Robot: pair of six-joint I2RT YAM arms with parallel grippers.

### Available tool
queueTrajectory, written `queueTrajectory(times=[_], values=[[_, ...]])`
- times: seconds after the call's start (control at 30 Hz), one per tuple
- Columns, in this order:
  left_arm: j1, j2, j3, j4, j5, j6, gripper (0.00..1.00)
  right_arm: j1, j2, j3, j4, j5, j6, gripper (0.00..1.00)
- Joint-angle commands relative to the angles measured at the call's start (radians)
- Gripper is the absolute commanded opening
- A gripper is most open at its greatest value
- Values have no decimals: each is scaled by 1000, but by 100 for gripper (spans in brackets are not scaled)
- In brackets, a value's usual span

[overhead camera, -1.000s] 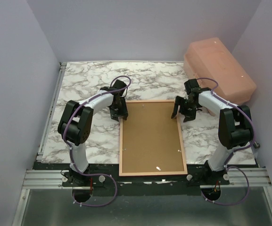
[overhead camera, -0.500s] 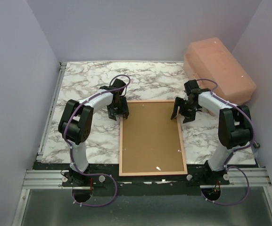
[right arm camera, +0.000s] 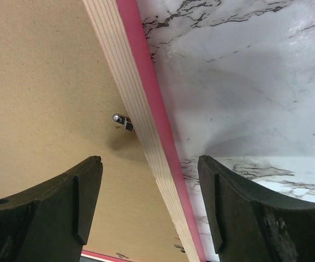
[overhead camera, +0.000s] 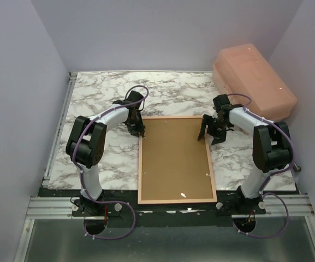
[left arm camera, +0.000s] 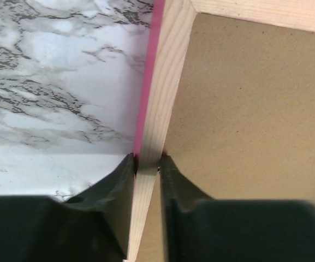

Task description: Put the photo into the frame

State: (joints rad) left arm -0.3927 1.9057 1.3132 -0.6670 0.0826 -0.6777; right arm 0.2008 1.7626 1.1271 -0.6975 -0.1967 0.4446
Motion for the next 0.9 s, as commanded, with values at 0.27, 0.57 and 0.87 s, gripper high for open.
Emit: queueTrajectory(times=[0.27, 0.57, 0.87], values=[[-5, -67, -121, 63, 12, 41, 0, -7, -2, -15, 8, -18, 12, 78], [-6, -196, -132, 40, 6, 43, 50, -6, -48, -24, -7, -8, 22, 79], [-20, -365, -301, 74, 102, 15, 77, -6, -154, -117, -33, -6, 39, 85]])
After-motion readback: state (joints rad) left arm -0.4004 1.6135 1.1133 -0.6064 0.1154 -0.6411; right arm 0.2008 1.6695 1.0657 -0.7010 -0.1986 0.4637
